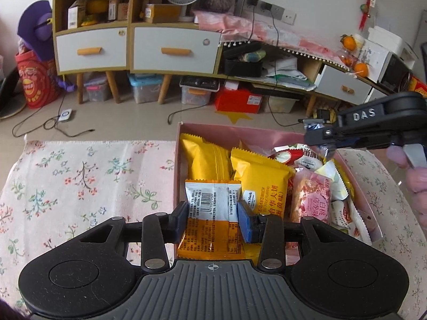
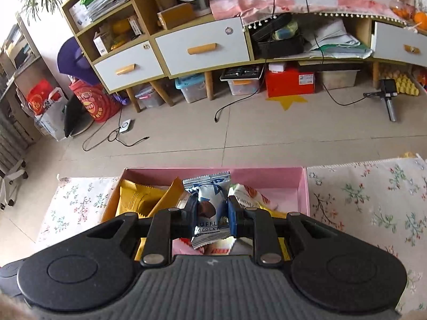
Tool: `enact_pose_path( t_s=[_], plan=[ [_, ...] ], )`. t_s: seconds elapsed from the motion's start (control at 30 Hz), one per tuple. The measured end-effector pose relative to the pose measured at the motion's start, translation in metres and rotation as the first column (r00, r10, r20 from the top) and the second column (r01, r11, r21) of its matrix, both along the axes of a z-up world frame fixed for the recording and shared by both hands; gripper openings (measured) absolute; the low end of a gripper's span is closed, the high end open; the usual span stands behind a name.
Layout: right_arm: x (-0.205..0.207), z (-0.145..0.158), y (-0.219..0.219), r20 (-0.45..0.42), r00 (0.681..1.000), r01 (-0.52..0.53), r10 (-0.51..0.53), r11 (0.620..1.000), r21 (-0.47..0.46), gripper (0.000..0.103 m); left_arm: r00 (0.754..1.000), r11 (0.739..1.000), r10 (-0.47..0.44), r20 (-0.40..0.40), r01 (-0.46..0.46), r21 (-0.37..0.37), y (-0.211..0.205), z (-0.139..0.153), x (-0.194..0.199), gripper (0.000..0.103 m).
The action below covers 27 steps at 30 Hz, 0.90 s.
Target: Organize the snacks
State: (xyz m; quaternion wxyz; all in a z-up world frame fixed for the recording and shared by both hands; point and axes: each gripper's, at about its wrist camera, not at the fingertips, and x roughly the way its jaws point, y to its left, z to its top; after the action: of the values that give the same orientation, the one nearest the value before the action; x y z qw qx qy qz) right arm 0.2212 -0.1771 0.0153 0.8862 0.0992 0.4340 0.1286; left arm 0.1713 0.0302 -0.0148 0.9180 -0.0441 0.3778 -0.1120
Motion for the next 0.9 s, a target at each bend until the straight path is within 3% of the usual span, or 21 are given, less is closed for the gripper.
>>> enact_pose_path(
  t_s=[0.1,0.17,0.3,0.53,0.77,0.9],
  plan=[
    [0.001,0.002,0.0,-0.004,1.0,0.009,-0.009,1.0,0.029,0.029,1.0,1.0,-0.006,0.008,0.006,0.017,-0.001,0.0,0.0,0.048],
    [0.0,0.003,-0.002,0.004,1.0,0.015,-0.015,0.999,0.044,0.039,1.0,1.0,-0.01,0.009,0.01,0.017,-0.003,0.001,0.0,0.053],
    [-0.003,0.004,-0.003,-0.011,1.0,0.022,-0.021,0.999,0.046,0.045,1.0,0.999,-0.023,0.009,0.022,0.025,-0.007,0.002,-0.003,0.065],
    [-0.015,0.012,-0.009,0.001,1.0,0.016,-0.016,0.999,0.036,0.067,1.0,0.999,-0.018,-0.015,0.019,0.03,-0.01,0.006,-0.016,0.075],
    [-0.044,0.013,-0.031,0.027,0.998,0.051,-0.05,0.997,-0.06,0.082,1.0,0.999,-0.015,-0.013,0.015,0.045,-0.018,0.02,-0.044,0.089],
    [-0.068,0.007,-0.044,0.018,0.998,0.067,-0.065,0.992,-0.106,0.086,1.0,0.999,0.0,-0.03,0.001,0.041,-0.023,0.025,-0.062,0.09]
  ],
)
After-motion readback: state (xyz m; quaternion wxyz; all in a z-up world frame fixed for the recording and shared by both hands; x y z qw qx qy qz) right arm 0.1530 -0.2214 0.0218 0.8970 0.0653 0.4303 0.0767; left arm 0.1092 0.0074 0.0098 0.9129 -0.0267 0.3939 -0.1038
